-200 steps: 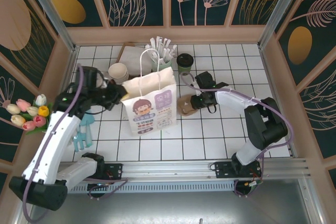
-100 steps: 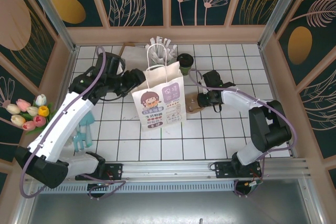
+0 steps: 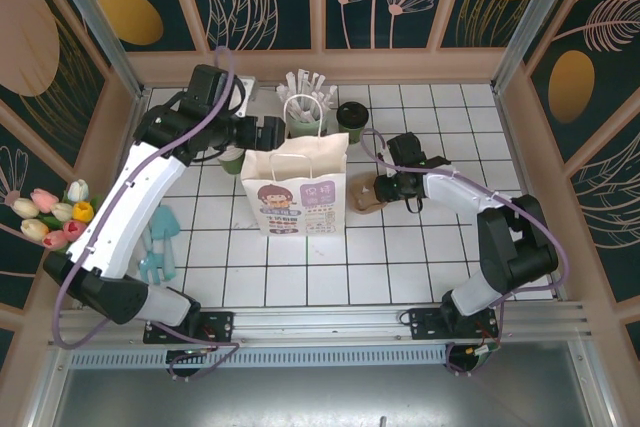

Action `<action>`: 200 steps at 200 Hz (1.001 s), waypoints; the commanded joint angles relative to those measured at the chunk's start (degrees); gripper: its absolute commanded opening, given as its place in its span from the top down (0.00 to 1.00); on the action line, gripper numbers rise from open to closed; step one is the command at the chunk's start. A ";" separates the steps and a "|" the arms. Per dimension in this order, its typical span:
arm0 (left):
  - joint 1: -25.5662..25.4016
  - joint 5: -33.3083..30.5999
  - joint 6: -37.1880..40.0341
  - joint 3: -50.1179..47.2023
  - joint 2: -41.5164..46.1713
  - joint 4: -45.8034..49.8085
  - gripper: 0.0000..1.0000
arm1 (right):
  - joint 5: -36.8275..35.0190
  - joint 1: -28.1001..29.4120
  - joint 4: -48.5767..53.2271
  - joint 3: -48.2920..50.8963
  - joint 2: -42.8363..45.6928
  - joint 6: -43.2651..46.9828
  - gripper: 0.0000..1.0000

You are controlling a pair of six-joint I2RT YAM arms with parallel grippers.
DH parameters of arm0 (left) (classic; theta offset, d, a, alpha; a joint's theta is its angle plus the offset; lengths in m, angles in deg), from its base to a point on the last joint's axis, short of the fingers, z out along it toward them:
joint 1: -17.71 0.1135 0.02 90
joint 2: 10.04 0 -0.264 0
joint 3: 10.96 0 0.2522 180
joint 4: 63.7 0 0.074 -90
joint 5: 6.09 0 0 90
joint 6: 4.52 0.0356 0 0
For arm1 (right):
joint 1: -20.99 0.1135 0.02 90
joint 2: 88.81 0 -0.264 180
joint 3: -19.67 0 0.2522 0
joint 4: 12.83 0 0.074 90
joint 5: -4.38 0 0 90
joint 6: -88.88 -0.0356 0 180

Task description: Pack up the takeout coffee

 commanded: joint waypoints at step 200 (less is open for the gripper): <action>0.00 14.86 25.71 -20.77 5.46 -23.38 0.87 | 1.48 -0.22 3.39 -4.34 0.94 -5.47 0.39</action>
